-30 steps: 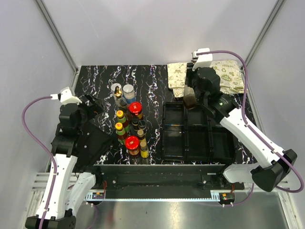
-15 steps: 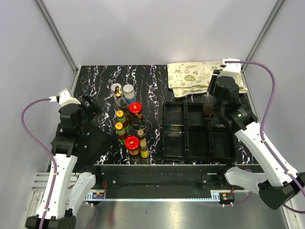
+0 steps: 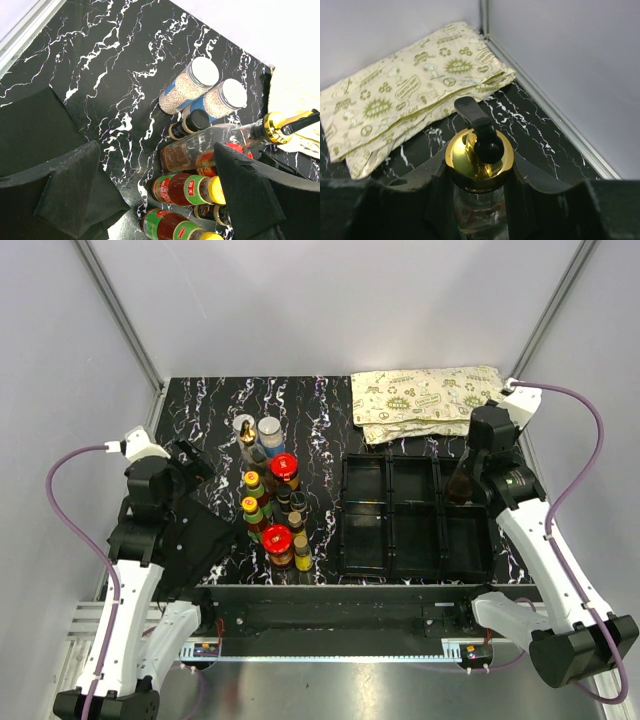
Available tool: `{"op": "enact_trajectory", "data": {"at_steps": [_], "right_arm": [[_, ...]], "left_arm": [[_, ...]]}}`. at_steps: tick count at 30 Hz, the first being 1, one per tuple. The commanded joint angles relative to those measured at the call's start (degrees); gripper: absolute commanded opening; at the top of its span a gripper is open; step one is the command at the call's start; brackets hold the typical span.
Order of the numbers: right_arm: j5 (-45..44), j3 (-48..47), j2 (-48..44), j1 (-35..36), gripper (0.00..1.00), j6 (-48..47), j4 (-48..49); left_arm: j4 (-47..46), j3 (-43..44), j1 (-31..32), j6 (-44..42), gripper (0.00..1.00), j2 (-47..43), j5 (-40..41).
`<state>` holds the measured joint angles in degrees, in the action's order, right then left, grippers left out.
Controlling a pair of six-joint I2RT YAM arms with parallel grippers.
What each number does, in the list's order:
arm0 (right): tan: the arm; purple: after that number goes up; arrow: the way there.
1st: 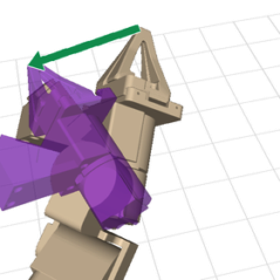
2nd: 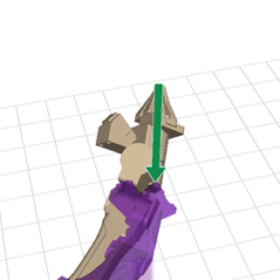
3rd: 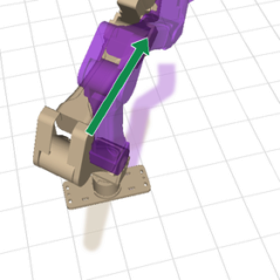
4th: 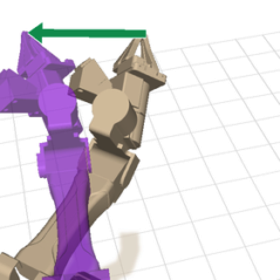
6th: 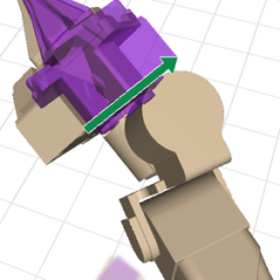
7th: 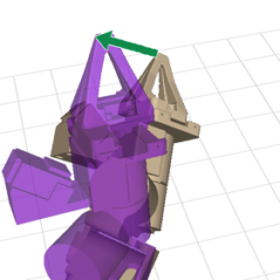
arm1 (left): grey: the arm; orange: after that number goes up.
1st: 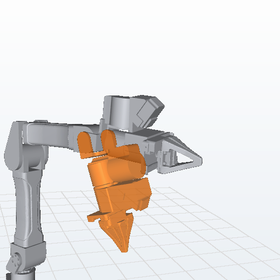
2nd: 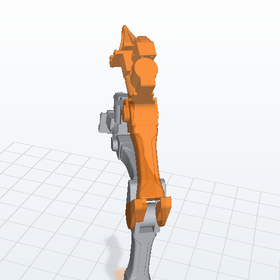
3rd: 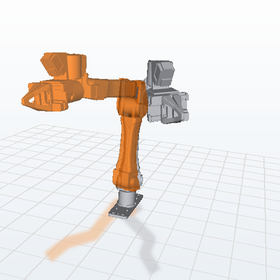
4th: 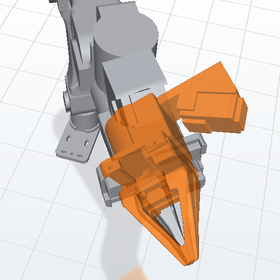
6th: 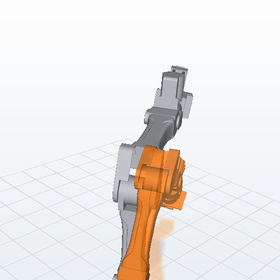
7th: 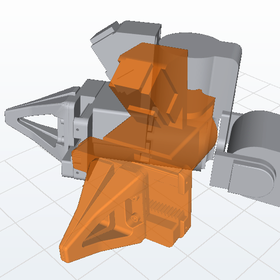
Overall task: Organize the condiment bottles
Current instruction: Place the bottle in the storage box.
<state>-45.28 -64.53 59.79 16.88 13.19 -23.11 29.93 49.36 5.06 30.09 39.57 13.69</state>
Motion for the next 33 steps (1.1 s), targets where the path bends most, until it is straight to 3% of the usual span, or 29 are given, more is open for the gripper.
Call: {"op": "enact_trajectory", "data": {"at_steps": [1, 6, 19, 25, 33], "right_arm": [[0.9, 1.2, -0.5, -3.8, 0.0, 5.5, 5.6], [3.0, 3.7, 2.0, -6.7, 0.0, 4.7, 10.7], [7.5, 11.5, 7.1, -9.2, 0.0, -4.1, 34.7], [7.0, 11.9, 9.1, -9.5, 0.0, -7.2, 38.2], [7.4, 9.9, 3.3, -9.7, 0.0, -10.1, 37.1]], "left_arm": [[-2.2, 1.0, -0.2, 0.1, 0.99, 0.2, -0.1], [-2.2, 1.1, -0.2, 0.1, 0.99, 1.0, -0.7], [-2.2, 1.9, -0.2, 0.1, 0.99, 2.6, -1.7], [-2.2, 1.9, -0.2, 0.0, 0.99, 3.0, -2.1], [-2.2, 2.0, -0.2, 0.4, 0.99, 3.4, -2.5]]}}
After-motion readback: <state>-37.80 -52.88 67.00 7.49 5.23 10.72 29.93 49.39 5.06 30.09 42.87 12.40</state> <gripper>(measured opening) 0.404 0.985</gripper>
